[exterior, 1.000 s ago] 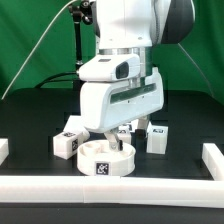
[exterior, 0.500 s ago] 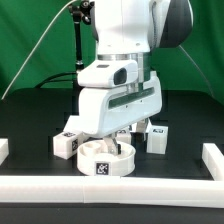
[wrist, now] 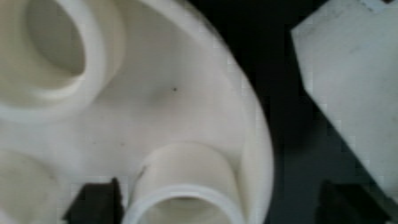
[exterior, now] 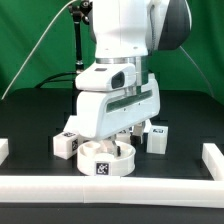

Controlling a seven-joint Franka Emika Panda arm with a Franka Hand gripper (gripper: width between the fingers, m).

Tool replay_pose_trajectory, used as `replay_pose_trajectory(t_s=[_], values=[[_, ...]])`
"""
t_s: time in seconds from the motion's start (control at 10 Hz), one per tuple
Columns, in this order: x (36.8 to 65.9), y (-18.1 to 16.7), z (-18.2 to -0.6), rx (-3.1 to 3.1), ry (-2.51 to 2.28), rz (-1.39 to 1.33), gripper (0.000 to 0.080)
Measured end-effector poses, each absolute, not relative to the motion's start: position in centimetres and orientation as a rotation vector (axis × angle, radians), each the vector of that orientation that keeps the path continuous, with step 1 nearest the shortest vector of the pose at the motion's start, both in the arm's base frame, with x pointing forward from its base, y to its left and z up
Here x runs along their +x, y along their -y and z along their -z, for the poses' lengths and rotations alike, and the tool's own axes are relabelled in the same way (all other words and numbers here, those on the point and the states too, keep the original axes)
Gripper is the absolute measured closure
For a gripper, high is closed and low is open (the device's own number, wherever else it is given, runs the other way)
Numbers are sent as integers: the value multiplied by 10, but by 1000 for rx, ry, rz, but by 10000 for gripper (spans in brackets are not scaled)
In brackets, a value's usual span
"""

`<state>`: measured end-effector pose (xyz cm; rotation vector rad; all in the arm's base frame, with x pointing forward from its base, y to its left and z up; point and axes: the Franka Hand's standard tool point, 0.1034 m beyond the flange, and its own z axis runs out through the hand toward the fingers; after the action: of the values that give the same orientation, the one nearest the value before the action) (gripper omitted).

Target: Assemble stool

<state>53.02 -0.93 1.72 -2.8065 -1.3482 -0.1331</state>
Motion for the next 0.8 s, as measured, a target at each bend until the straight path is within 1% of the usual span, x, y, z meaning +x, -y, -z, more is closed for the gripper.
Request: replay_pose_trajectory(t_s=[0.1,0.2,0.3,0.8], values=[[530,11,-17,-2800,1363,134,391],[530,11,-17,-2802,1359,133,391],[530,10,-17,-2802,1359,133,472],[530,10,-17,-2802,1359,133,472]])
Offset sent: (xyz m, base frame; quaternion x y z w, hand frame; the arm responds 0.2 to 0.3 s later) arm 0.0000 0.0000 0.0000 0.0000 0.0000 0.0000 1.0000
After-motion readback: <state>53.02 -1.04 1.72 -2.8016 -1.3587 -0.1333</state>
